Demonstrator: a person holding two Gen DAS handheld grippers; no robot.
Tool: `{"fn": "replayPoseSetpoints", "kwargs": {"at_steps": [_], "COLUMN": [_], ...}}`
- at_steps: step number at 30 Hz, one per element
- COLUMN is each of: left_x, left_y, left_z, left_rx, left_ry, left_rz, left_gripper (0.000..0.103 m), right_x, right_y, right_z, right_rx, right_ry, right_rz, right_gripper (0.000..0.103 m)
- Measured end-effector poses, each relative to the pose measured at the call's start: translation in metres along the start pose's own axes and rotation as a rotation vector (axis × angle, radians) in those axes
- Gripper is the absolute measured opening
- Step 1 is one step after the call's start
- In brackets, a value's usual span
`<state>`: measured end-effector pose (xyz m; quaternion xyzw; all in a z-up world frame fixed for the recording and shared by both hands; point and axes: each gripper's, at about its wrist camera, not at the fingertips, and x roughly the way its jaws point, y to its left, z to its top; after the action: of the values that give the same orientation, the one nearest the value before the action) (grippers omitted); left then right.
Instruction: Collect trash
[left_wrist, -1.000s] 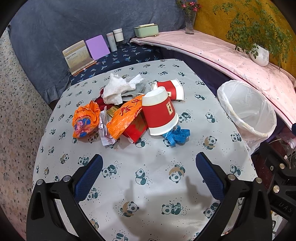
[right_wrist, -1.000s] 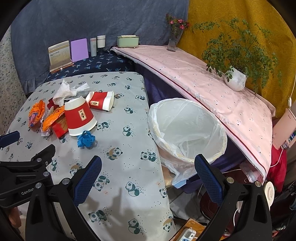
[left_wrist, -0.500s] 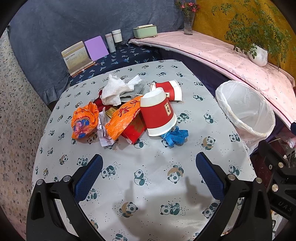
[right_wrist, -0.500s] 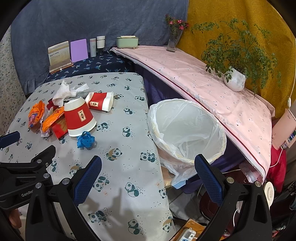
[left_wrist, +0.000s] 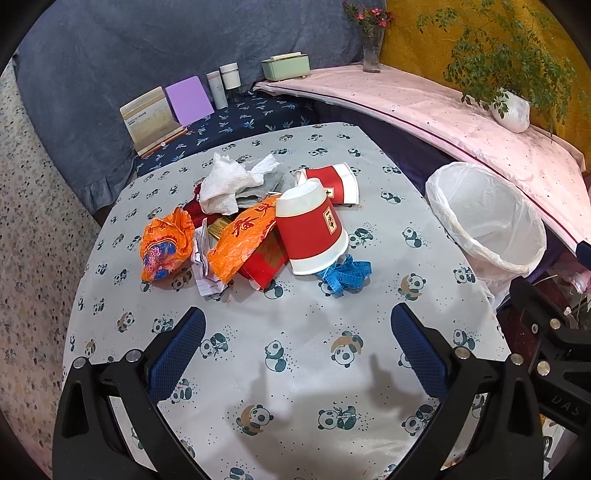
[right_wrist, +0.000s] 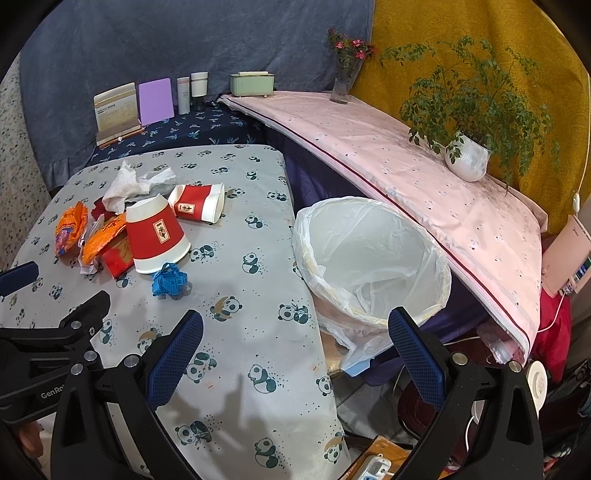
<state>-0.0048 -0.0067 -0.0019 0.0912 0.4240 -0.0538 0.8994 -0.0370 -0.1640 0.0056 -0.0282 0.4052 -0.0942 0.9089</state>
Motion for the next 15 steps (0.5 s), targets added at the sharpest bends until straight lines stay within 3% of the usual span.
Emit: {"fn": "replayPoseSetpoints", "kwargs": {"at_steps": [15], "left_x": [0.009], "left_y": [0.021], "left_z": [0.001], "left_rx": [-0.064], "left_ry": [0.002], "left_rz": [0.021], "left_gripper": [0.096], "right_x": [0.003], "right_y": [-0.002], "right_z": [0.005], "right_rx": [0.035], "right_ry": [-0.023], "right_rz": [-0.047], "right_gripper": [0.096]}}
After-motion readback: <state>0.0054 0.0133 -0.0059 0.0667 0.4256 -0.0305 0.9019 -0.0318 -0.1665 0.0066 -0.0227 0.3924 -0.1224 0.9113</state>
